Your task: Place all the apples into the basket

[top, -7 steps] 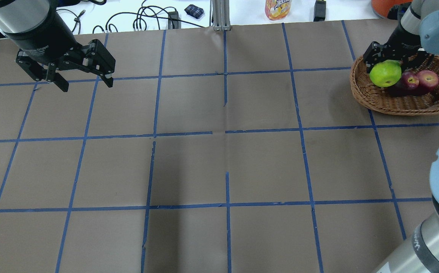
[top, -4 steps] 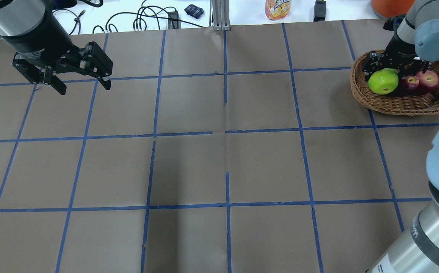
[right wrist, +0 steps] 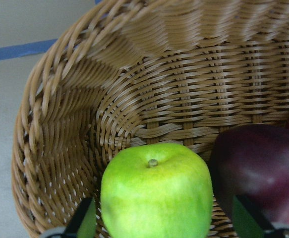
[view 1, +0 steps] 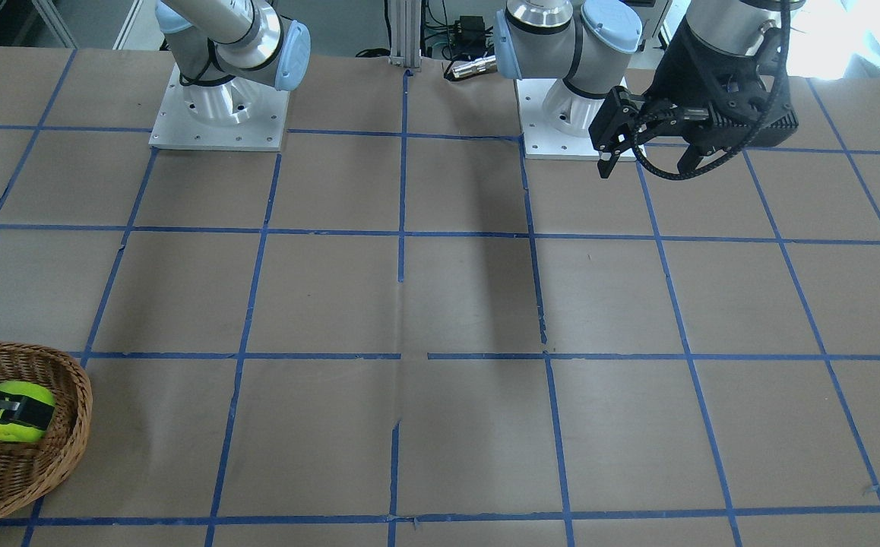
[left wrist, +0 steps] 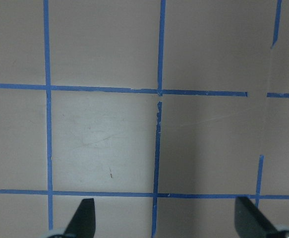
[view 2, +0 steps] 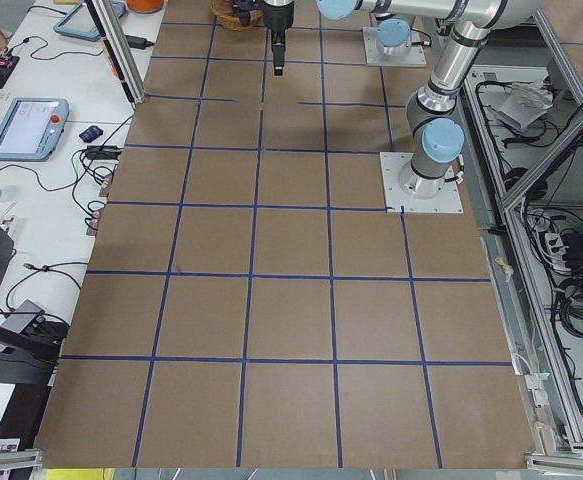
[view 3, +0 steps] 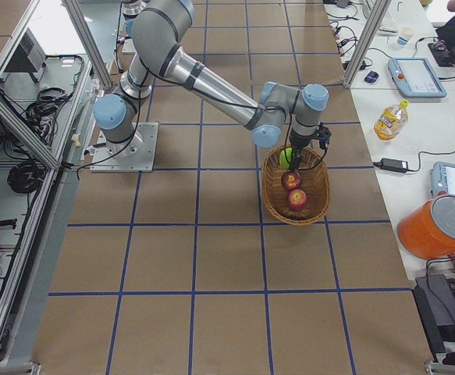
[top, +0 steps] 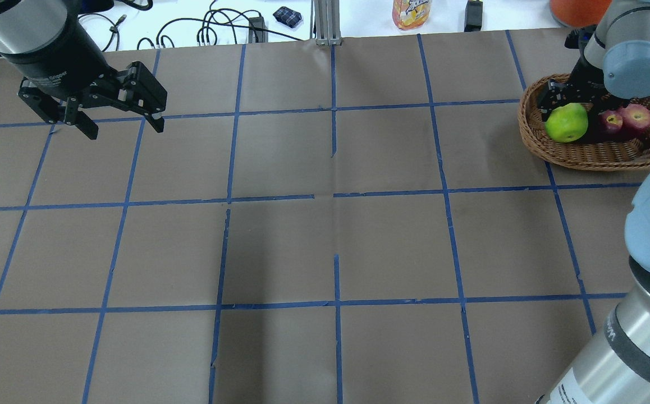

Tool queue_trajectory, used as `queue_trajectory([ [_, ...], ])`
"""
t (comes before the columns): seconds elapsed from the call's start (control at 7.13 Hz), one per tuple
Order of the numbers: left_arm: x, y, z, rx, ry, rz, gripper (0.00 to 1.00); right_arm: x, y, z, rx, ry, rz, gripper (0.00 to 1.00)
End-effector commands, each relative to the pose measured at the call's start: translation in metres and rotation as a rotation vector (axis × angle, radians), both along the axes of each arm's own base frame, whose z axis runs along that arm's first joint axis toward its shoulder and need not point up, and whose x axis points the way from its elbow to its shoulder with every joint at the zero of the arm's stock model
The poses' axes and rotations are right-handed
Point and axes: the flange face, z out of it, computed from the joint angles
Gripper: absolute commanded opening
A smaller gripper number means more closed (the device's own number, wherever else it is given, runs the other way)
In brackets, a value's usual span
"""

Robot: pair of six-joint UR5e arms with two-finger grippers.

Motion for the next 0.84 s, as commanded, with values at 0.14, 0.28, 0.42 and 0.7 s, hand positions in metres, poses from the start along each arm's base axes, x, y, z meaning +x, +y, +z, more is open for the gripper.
queue_trajectory([
  [0.14,0.001,-0.001,0.003,-0.006,0.001,0.001,1.00,0.012,0.020,0.055,0.043,-0.023,0.005,1.00],
  [0.28,0.001,0.000,0.002,-0.004,-0.001,0.003,1.00,0.026,0.048,0.105,0.073,-0.037,0.010,1.00],
  [0.42,0.000,0.001,0.000,-0.001,0.000,0.000,1.00,0.043,0.088,0.168,0.083,-0.042,0.012,1.00],
  [0.7,0.000,0.002,0.000,-0.001,0.000,0.000,1.00,0.099,0.162,0.243,0.126,-0.092,-0.040,1.00],
])
